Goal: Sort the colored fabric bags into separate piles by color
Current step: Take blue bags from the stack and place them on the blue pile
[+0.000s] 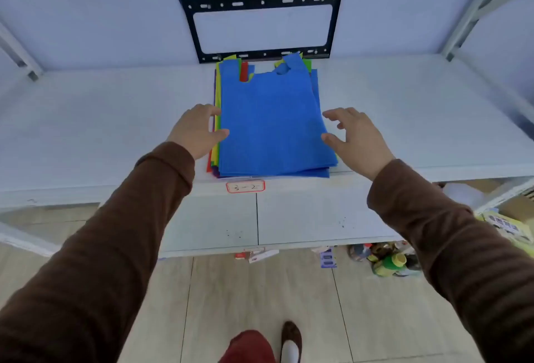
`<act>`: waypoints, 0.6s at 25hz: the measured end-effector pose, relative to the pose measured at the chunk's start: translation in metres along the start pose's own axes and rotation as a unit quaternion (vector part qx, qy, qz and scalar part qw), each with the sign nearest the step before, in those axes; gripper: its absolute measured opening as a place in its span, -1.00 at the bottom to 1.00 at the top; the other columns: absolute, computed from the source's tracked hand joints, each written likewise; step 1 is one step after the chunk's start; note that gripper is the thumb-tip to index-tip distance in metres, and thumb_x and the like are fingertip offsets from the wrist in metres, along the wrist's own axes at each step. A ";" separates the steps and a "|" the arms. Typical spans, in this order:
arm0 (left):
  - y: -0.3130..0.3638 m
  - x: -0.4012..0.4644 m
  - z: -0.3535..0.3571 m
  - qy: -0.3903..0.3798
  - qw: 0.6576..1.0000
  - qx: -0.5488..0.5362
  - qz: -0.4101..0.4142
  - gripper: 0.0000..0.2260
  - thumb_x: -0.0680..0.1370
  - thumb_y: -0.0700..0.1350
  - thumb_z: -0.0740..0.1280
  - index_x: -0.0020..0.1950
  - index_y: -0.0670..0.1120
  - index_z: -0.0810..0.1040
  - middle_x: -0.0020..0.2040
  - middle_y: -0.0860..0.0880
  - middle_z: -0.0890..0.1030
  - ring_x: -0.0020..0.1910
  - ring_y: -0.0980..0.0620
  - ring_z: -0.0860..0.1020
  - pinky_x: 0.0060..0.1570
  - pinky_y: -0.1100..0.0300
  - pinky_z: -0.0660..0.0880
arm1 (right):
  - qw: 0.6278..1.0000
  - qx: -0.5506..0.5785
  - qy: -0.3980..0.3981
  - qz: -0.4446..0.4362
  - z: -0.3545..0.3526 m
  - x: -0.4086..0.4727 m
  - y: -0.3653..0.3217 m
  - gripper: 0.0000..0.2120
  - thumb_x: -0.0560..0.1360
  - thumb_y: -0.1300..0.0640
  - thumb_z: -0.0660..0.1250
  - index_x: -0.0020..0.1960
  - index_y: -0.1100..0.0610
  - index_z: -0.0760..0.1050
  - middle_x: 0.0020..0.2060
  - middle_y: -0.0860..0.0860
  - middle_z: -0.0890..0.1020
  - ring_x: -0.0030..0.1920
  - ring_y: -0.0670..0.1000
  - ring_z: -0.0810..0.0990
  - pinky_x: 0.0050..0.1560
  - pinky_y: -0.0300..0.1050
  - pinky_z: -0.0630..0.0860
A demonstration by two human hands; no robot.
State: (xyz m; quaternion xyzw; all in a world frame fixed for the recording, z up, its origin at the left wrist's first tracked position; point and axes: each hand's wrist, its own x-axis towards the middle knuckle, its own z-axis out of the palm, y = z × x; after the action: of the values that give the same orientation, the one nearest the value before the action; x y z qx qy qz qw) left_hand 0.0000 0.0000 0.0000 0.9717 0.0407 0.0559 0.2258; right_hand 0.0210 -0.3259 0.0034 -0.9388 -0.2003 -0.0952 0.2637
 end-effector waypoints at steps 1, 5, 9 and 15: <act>-0.001 0.011 0.002 0.008 1.000 -0.012 -0.016 -0.54 0.55 0.03 0.34 0.42 -0.07 0.39 0.36 -0.07 0.45 0.31 -0.07 0.45 0.32 0.02 0.38 | 1.000 0.004 -0.002 0.003 0.003 0.013 0.006 -0.60 0.56 0.05 0.31 0.38 0.04 0.41 0.21 0.02 0.52 0.15 0.04 0.48 0.09 -0.18 0.37; -0.019 0.056 0.009 0.002 0.998 -0.029 -0.060 -0.51 0.54 0.05 0.36 0.42 -0.08 0.39 0.35 -0.09 0.47 0.30 -0.09 0.46 0.31 -0.02 0.40 | 0.997 0.004 -0.059 0.046 0.018 0.052 0.020 -0.56 0.55 0.02 0.32 0.40 0.05 0.39 0.21 0.04 0.53 0.12 0.06 0.51 0.11 -0.11 0.43; -0.033 0.109 0.017 0.000 0.997 -0.034 -0.073 -0.50 0.51 0.11 0.37 0.38 -0.08 0.43 0.28 -0.12 0.49 0.25 -0.13 0.46 0.27 -0.04 0.42 | 0.988 0.017 -0.098 0.120 0.037 0.071 0.027 -0.39 0.50 -0.12 0.36 0.46 0.08 0.32 0.22 0.07 0.49 0.17 0.11 0.52 0.19 0.01 0.48; -0.041 0.153 0.037 -0.031 0.994 -0.017 -0.106 -0.43 0.43 0.22 0.41 0.31 -0.09 0.47 0.18 -0.12 0.53 0.17 -0.12 0.49 0.18 -0.02 0.46 | 0.972 0.026 -0.145 0.183 0.056 0.077 0.031 -0.17 0.43 -0.20 0.42 0.54 0.08 0.16 0.33 0.08 0.38 0.29 0.10 0.47 0.28 0.00 0.44</act>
State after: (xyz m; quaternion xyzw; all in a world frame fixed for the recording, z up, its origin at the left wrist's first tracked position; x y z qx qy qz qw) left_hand 0.1537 0.0363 -0.0374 0.9592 0.1356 0.0021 0.2482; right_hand 0.1078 -0.2953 -0.0361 -0.9561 -0.0633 0.0974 0.2690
